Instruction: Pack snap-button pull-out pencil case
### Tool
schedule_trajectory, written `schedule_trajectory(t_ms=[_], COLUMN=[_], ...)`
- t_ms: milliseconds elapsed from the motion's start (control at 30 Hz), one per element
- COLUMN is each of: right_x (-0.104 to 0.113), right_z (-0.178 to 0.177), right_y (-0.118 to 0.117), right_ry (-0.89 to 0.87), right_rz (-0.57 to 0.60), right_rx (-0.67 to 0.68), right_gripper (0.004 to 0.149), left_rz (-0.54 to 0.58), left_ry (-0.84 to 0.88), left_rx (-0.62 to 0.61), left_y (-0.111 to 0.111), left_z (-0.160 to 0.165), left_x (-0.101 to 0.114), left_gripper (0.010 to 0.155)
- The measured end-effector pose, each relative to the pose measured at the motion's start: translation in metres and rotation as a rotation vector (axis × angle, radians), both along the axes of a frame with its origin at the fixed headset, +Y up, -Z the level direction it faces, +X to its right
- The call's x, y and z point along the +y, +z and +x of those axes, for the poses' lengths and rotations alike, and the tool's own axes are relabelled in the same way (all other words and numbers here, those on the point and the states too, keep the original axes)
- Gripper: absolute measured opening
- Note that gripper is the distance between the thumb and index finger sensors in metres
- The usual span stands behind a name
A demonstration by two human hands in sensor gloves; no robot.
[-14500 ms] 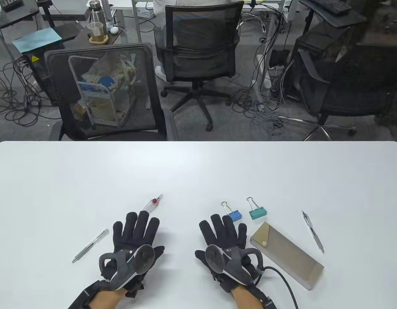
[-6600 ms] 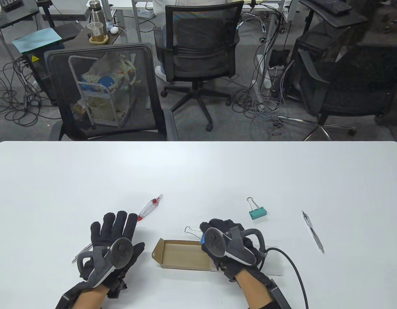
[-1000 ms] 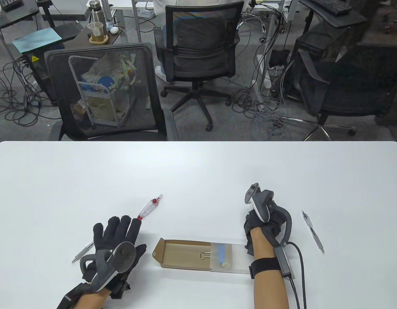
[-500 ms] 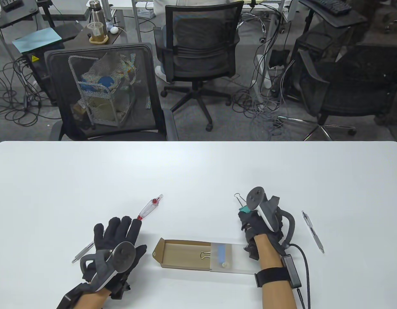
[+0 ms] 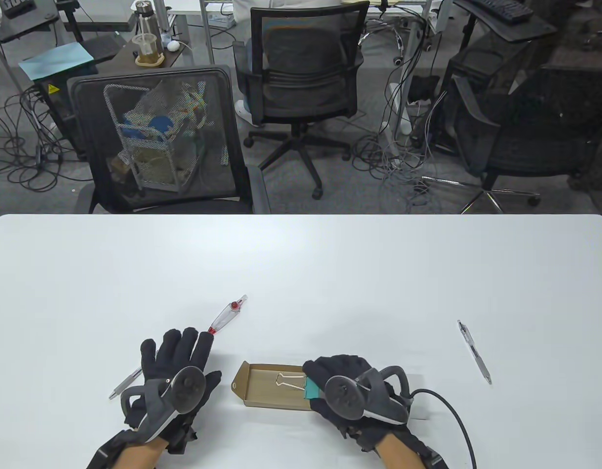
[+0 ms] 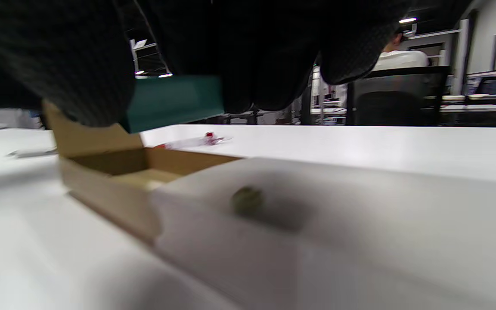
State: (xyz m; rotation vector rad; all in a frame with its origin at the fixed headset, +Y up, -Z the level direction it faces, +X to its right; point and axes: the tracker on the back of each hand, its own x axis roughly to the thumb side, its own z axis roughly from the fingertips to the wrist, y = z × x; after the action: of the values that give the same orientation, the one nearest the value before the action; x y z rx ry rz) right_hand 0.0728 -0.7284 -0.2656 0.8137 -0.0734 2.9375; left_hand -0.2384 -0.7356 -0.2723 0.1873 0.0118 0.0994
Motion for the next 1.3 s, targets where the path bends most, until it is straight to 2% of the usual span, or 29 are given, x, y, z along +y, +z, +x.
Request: schedule_trajectory(t_ms=[67,233,367,533,700,967,1300], right_x=[-0.004,-0.004,-0.003,-0.002,-0.002,-0.002,-0.002], right_z=[-0.005,-0.005,-0.003,-0.003,-0.002,0.000,0.000], right_y=[0.004,0.005,0.007,0.007,0.008,0.008,0.007], right_ry=[0.060,0.045,0.044,0.037,0.033,0.012,0.002], right_rz=[0.059,0.054,0.062,0.069,0.067,0.059,0.042], right_rx=[0.007,0.010,0.012,0.017,0.020,0.029,0.026], right_gripper=[0.071,0.071,0.071,0.071,0.071,0.071,0.071], left_rz=[0.005,0.082,0.137,0.085,0.020,0.016,0.032], left_ry=[0.001,0.034,0.036,-0.070,-0.190,-0.266,-0.241], left_rx=[-0.004,-0.053,-0.157,-0.300,-0.382,-0.416,-0.423], left_y=[0.001,0.009,0.020,0.028,0.025,0.017,0.016], left_z=[0.000,0.005,0.022,0.066,0.106,0.141,0.142], left_x=[0.002,0.012,0.018,0.019,0.012,0.004,0.001], left_gripper=[0.081,0.079,0.076,0.072,0.069,0.062,0.056])
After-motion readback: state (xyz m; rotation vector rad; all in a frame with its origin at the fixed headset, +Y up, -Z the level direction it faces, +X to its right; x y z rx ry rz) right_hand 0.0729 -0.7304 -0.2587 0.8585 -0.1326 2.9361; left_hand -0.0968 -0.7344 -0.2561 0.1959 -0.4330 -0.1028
